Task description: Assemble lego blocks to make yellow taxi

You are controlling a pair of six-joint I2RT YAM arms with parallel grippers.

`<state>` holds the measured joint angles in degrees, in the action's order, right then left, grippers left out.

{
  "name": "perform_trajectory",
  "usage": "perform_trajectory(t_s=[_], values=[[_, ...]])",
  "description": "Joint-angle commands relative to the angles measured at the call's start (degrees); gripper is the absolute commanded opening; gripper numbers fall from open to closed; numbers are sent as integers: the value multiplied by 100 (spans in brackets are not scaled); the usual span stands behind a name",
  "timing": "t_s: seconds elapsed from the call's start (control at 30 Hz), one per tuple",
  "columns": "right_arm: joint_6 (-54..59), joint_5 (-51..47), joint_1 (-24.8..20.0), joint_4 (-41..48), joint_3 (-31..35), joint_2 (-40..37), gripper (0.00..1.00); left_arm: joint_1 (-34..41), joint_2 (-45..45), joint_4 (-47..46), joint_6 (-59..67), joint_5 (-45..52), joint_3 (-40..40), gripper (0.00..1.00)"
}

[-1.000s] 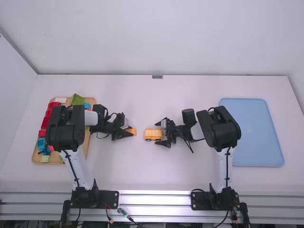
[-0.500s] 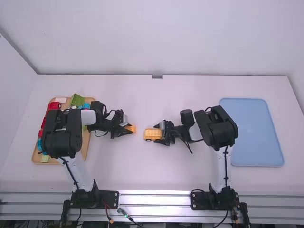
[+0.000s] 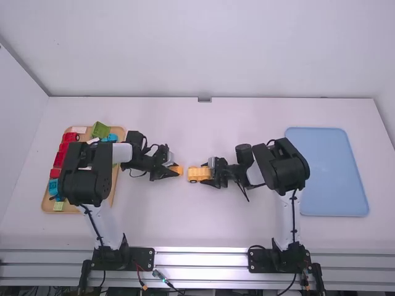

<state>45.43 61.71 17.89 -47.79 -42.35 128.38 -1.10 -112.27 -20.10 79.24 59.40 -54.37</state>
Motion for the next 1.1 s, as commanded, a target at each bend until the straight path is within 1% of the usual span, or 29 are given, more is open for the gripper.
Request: perform_trajectory(t_s=[0.0,0.1,0.13,0.33,0.43,0.47,0.53,0.6,0.67,0.77,0.9,1.07], values=[[-24,-4,-31,28,70,96,63,42,264,-37,-39,173,-48,2],[-70,-28,-15,24,70,96,60,15,400,-52,-39,273,-48,2],[-63,-24,-22,42,70,96,56,20,468,-52,-35,334,-48,2],[-149,-37,-26,-11,181,96,55,232,540,-28,-46,442,-48,2],[-566,-334,35,-396,361,96,55,490,540,118,-393,417,-48,2],[-566,-334,35,-396,361,96,55,490,540,118,-393,417,-48,2],[-560,-376,87,-756,540,96,56,682,540,319,-581,396,-48,2],[-619,-428,94,-879,597,96,55,780,540,442,-717,396,-48,2],[-881,-619,92,-1040,647,96,58,925,540,634,-960,247,-48,2],[-944,-619,92,-1023,638,96,58,1104,540,944,-1421,107,-37,2],[-938,-610,92,-925,590,96,58,1287,540,1290,-1711,28,39,2],[-925,-608,92,-723,485,96,57,1462,533,1919,-2317,-315,282,2]])
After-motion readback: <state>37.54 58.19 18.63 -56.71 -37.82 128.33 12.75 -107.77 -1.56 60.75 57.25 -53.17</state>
